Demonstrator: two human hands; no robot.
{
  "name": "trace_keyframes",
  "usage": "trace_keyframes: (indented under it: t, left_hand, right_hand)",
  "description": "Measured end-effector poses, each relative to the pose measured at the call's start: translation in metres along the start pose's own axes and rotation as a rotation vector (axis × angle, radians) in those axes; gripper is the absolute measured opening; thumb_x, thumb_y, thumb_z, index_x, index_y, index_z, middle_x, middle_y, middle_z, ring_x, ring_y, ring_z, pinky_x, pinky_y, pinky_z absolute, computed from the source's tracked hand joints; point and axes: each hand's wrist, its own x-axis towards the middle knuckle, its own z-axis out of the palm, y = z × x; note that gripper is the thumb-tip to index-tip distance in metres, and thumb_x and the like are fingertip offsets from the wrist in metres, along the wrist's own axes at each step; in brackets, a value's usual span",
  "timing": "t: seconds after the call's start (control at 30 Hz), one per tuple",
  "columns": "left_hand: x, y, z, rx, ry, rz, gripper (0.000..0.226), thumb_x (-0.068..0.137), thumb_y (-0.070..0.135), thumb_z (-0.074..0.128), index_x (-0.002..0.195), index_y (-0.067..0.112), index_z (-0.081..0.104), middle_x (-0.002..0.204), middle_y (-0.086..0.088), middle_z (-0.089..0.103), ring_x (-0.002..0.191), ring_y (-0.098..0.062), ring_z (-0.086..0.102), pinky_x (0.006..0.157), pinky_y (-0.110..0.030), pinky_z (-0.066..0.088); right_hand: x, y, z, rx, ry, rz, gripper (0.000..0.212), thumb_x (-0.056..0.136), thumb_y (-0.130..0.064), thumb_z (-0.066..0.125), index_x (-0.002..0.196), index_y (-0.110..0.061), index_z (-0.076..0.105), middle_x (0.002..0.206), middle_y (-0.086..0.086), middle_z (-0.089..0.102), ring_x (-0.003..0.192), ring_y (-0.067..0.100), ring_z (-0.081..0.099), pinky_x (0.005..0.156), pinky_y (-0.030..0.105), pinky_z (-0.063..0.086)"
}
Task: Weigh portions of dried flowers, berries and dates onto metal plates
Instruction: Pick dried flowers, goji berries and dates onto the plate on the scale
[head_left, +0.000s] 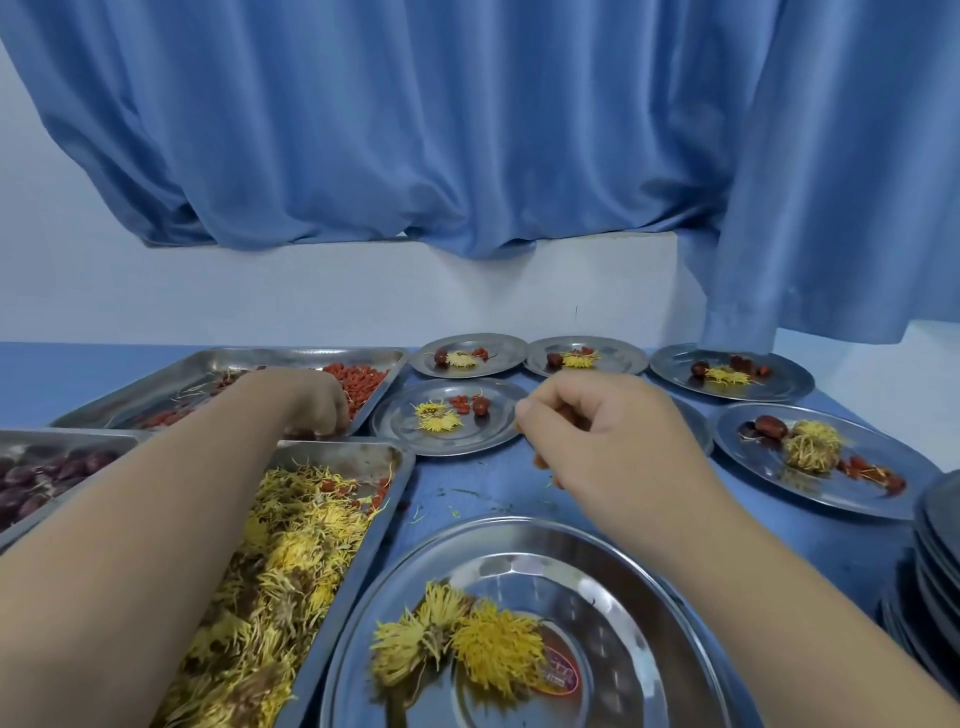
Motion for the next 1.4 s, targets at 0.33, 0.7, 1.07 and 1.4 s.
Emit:
trace_keyframes:
  t: [0.33,0.7,1.07,1.4]
  left_hand:
    - [-0.007,-0.013,-0.006,-0.111,0.250,0.029,0.029,0.083,-0.001,0.062,0.074,0.026,0.066,0.090,0.002,0.066,0.081,-0.014,0.060,0.063,-0.026,0.047]
    - [-0.043,-0.011,-0.021,-0.496,0.337,0.100,0.021,0.083,-0.007,0.064,0.082,0.013,0.070,0.084,-0.008,0.069,0.071,-0.017,0.066,0.062,-0.025,0.050]
    - [-0.162,0.080,-0.015,-0.791,0.101,0.523,0.021,0.085,0.001,0.069,0.086,0.021,0.074,0.079,0.003,0.072,0.068,-0.003,0.066,0.063,-0.012,0.050]
    - [-0.231,0.145,0.009,-0.444,-0.132,0.697,0.021,0.092,0.008,0.065,0.103,0.025,0.072,0.094,0.004,0.074,0.076,-0.005,0.066,0.069,-0.022,0.054]
  right_hand:
    - [-0.002,0.004,0.004,-0.063,-0.011,-0.019,0.026,0.088,-0.031,0.056,0.066,-0.017,0.060,0.065,-0.002,0.062,0.049,0.008,0.048,0.053,0.023,0.043]
    - [0.001,0.006,-0.002,-0.093,0.004,-0.036,0.025,0.086,-0.031,0.056,0.065,-0.018,0.060,0.064,-0.004,0.061,0.056,0.013,0.052,0.049,0.022,0.041]
    - [0.010,-0.014,-0.035,0.033,0.104,0.017,0.021,0.084,-0.025,0.058,0.068,-0.014,0.067,0.065,-0.002,0.066,0.054,0.010,0.053,0.056,0.026,0.046]
    - [0.009,-0.024,-0.051,0.033,0.000,0.063,0.022,0.084,-0.026,0.059,0.070,-0.012,0.068,0.058,-0.001,0.066,0.049,0.012,0.058,0.056,0.031,0.052]
